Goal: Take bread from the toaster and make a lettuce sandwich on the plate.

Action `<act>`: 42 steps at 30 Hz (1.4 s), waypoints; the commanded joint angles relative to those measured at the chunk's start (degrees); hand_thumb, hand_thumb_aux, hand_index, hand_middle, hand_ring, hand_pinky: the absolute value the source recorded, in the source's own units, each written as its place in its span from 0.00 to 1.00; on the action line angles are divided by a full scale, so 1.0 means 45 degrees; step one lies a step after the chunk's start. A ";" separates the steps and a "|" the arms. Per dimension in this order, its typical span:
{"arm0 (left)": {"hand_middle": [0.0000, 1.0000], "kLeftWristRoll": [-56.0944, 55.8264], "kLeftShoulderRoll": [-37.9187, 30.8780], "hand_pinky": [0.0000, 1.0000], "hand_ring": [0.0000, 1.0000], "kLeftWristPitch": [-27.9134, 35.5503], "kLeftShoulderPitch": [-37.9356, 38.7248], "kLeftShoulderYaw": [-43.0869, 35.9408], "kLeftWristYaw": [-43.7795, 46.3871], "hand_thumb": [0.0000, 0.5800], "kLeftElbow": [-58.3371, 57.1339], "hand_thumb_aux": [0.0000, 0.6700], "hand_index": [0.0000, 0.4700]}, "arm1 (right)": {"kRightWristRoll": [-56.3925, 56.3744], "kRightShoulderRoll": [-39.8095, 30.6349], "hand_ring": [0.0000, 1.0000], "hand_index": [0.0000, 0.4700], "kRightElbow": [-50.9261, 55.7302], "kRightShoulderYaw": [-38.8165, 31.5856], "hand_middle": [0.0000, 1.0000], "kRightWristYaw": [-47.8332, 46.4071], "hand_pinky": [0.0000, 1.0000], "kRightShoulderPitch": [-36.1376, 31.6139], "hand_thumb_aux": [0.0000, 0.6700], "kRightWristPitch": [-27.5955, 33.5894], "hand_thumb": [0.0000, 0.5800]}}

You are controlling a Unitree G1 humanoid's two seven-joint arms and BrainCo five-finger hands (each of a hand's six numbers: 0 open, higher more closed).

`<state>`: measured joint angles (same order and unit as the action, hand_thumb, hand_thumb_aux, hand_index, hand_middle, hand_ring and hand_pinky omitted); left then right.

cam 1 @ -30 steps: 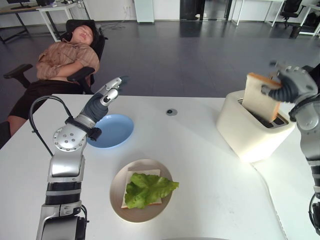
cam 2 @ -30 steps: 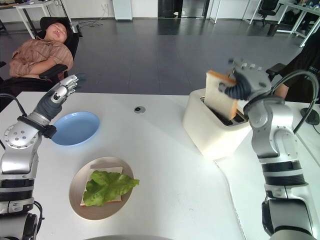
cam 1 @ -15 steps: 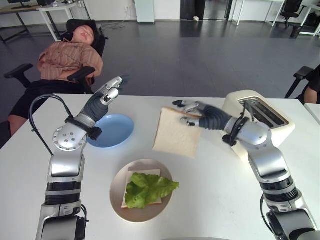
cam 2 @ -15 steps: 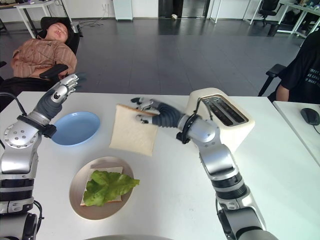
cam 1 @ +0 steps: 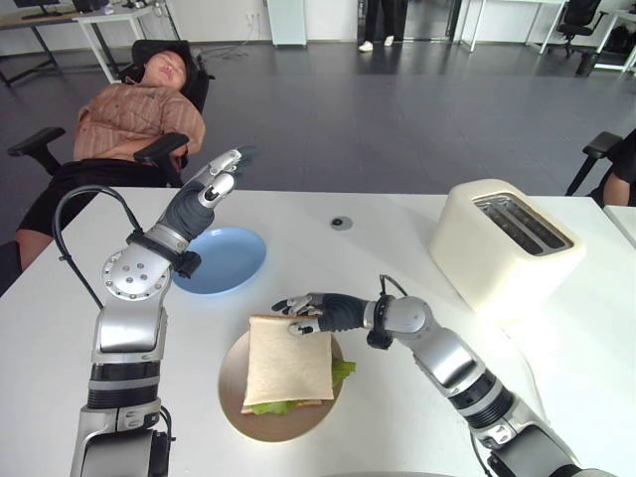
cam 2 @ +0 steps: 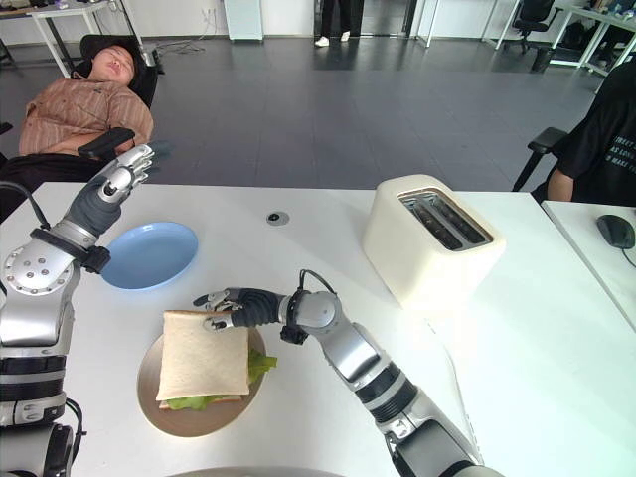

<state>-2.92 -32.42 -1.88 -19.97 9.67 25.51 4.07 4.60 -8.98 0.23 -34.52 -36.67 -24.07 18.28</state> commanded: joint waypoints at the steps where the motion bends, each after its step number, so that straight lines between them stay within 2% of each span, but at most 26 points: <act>1: 0.00 -0.0007 -0.0099 0.00 0.00 0.0130 0.0193 0.0080 -0.0029 0.00 0.0099 0.00 0.00 | 0.0447 0.0320 0.00 1.00 0.1186 -0.0196 0.00 0.0155 0.00 -0.0231 1.00 -0.0681 1.00; 6: 0.00 -0.0005 -0.0063 0.00 0.00 0.0101 0.0156 0.0055 -0.0055 0.00 0.0004 0.00 0.00 | 0.1132 0.0628 0.00 1.00 0.2778 -0.0220 0.00 0.0656 0.00 -0.0520 1.00 -0.1808 1.00; 7: 0.00 -0.0004 -0.0065 0.00 0.00 0.0095 0.0161 0.0056 -0.0058 0.00 0.0004 0.00 0.00 | 0.1215 0.0647 0.00 0.66 0.2906 -0.0219 0.00 0.0668 0.00 -0.0536 0.66 -0.1947 0.88; 8: 0.00 -0.0002 -0.0066 0.00 0.00 0.0089 0.0167 0.0055 -0.0060 0.00 0.0006 0.00 0.00 | 0.1282 0.0659 0.00 0.07 0.2984 -0.0218 0.00 0.0686 0.00 -0.0550 0.07 -0.2083 0.14; 9: 0.00 -0.0001 -0.0068 0.00 0.00 0.0087 0.0182 0.0057 -0.0060 0.00 0.0019 0.00 0.00 | 0.1378 0.0666 0.00 0.00 0.2995 -0.0198 0.00 0.0718 0.00 -0.0573 0.00 -0.2238 0.00; 14: 0.00 0.0029 -0.0088 0.00 0.00 0.0083 0.0239 -0.0045 0.0030 0.00 0.0068 0.00 0.00 | 0.1374 0.0599 0.00 0.00 0.2619 0.0716 0.00 0.0973 0.00 -0.1176 0.00 -0.2463 0.00; 22: 0.00 -0.0088 -0.0070 0.00 0.00 0.0142 0.0327 -0.0201 0.0238 0.00 0.0237 0.00 0.00 | 0.0491 0.0220 0.00 0.00 0.0807 0.2556 0.00 0.0471 0.00 -0.1887 0.00 -0.1532 0.00; 25: 0.00 -0.1109 -0.0306 0.00 0.00 0.0158 0.0846 -0.0641 0.1849 0.00 0.0815 0.00 0.00 | -0.0390 -0.0039 0.00 0.00 -0.0558 0.3507 0.00 0.0136 0.00 -0.1826 0.00 -0.0170 0.00; 28: 0.00 -0.3104 -0.1761 0.00 0.00 0.0591 0.3115 -0.1741 0.5955 0.00 0.2224 0.00 0.00 | -0.1144 -0.1663 0.00 0.00 -0.2598 0.3407 0.00 -0.1533 0.00 -0.0570 0.00 0.1407 0.00; 29: 0.11 -0.3534 -0.2334 0.11 0.11 0.0878 0.3789 -0.1881 0.6976 0.00 0.2495 0.00 0.00 | -0.1286 -0.2222 0.00 0.00 -0.3136 0.3258 0.00 -0.2011 0.00 -0.0080 0.00 0.1642 0.00; 30: 1.00 -0.4011 -0.2907 1.00 1.00 0.1321 0.4406 -0.1830 0.7813 0.06 0.2796 0.03 0.03 | -0.1376 -0.2778 0.13 0.00 -0.3587 0.3073 0.13 -0.2492 0.13 0.0338 0.00 0.1738 0.00; 31: 1.00 -0.4364 -0.3363 1.00 1.00 0.1695 0.4854 -0.1662 0.8363 0.53 0.3044 0.31 0.31 | -0.1481 -0.3213 0.55 0.00 -0.3974 0.2978 0.55 -0.2881 0.55 0.0675 0.00 0.1817 0.00; 32: 1.00 -0.4543 -0.3801 1.00 1.00 0.1966 0.5053 -0.1488 0.8797 1.00 0.3136 0.98 0.98 | -0.1606 -0.3537 0.97 0.54 -0.4351 0.3004 0.97 -0.3120 0.97 0.0944 0.54 0.1950 0.79; 33: 1.00 -0.4500 -0.4291 1.00 1.00 0.2108 0.5106 -0.1153 0.9037 1.00 0.3064 1.00 1.00 | -0.1791 -0.3799 1.00 1.00 -0.4606 0.3116 1.00 -0.3314 1.00 0.1083 1.00 0.2068 1.00; 35: 1.00 -0.3753 -0.5365 1.00 1.00 0.2106 0.4490 -0.0588 0.9172 1.00 0.2036 1.00 1.00 | -0.2182 -0.4393 1.00 1.00 -0.5053 0.3560 1.00 -0.3636 1.00 0.1473 1.00 0.2173 1.00; 38: 1.00 -0.1325 -0.7020 1.00 1.00 0.1647 0.4676 -0.0005 0.8318 1.00 0.0769 1.00 1.00 | -0.2436 -0.5168 1.00 1.00 -0.5005 0.3889 1.00 -0.4023 1.00 0.2014 1.00 0.2061 1.00; 42: 1.00 0.1290 -0.8206 1.00 1.00 0.1172 0.5798 0.0060 0.7314 1.00 -0.0201 1.00 1.00 | -0.2228 -0.6770 1.00 1.00 -0.4607 0.2978 1.00 -0.5515 1.00 0.3069 1.00 0.1575 1.00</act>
<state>-0.89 -67.29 4.29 3.35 9.69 59.48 4.65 -5.78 -36.26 -21.22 -18.90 -58.61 -12.27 26.29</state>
